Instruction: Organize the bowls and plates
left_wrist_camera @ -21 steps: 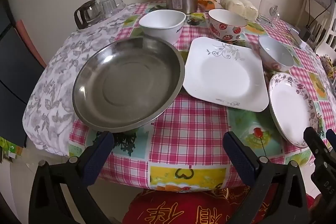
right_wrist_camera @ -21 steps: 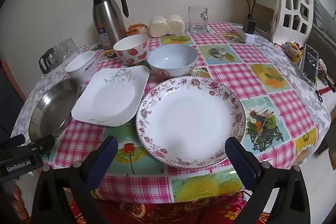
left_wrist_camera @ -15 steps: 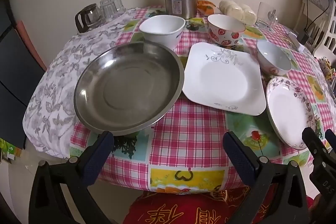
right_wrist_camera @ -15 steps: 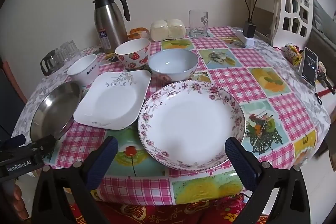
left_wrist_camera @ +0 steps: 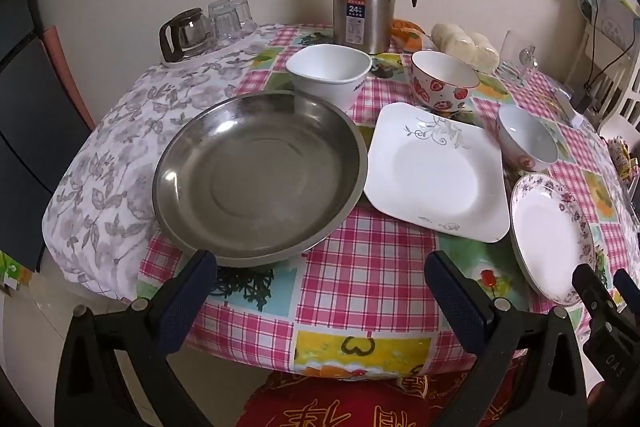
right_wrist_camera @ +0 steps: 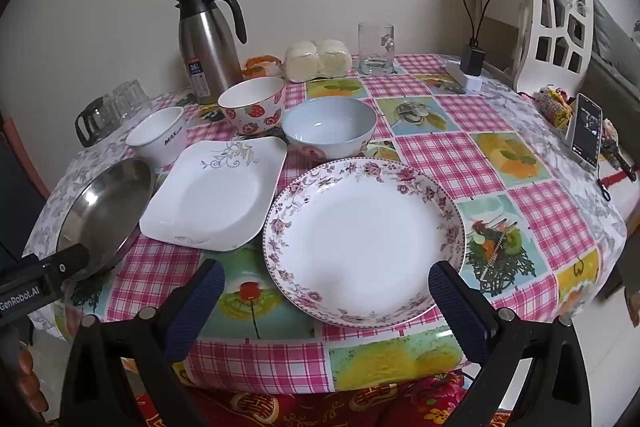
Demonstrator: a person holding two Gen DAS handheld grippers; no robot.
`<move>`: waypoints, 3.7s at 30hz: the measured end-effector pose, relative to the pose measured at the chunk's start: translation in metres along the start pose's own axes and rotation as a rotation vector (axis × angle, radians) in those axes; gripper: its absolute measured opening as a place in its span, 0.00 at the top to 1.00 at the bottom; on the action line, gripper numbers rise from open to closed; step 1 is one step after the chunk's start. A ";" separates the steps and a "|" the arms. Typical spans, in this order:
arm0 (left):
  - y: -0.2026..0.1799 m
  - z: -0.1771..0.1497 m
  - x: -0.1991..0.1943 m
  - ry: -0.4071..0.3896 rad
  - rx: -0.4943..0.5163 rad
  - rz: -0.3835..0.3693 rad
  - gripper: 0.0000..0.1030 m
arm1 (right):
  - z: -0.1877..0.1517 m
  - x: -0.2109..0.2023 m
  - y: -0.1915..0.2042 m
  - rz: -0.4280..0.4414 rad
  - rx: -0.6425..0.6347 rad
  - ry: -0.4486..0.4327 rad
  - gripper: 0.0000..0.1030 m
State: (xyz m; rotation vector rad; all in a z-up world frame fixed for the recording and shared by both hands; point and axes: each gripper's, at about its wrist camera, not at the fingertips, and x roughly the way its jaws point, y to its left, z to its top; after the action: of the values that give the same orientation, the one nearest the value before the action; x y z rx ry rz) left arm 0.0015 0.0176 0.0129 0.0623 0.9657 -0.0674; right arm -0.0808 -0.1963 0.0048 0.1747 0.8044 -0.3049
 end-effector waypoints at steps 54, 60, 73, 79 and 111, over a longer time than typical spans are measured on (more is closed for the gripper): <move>0.003 -0.003 -0.005 0.000 0.032 0.016 0.00 | 0.000 -0.005 0.006 -0.031 -0.023 -0.007 0.00; 0.003 -0.003 -0.005 0.000 0.029 0.016 0.00 | 0.000 -0.005 0.006 -0.030 -0.024 -0.005 0.00; 0.014 0.000 -0.004 -0.012 -0.009 0.030 0.00 | -0.001 0.000 0.011 -0.030 -0.040 -0.004 0.00; 0.026 0.007 0.000 -0.013 -0.040 0.067 0.00 | 0.003 0.001 0.016 -0.028 -0.044 0.002 0.00; 0.084 0.099 0.030 -0.179 -0.297 0.072 0.00 | 0.097 0.038 0.093 0.117 -0.063 -0.150 0.00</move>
State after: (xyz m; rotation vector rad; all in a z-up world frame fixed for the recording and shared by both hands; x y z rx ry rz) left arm 0.1065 0.0919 0.0465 -0.1796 0.7854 0.1354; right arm 0.0407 -0.1419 0.0468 0.1377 0.6520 -0.1798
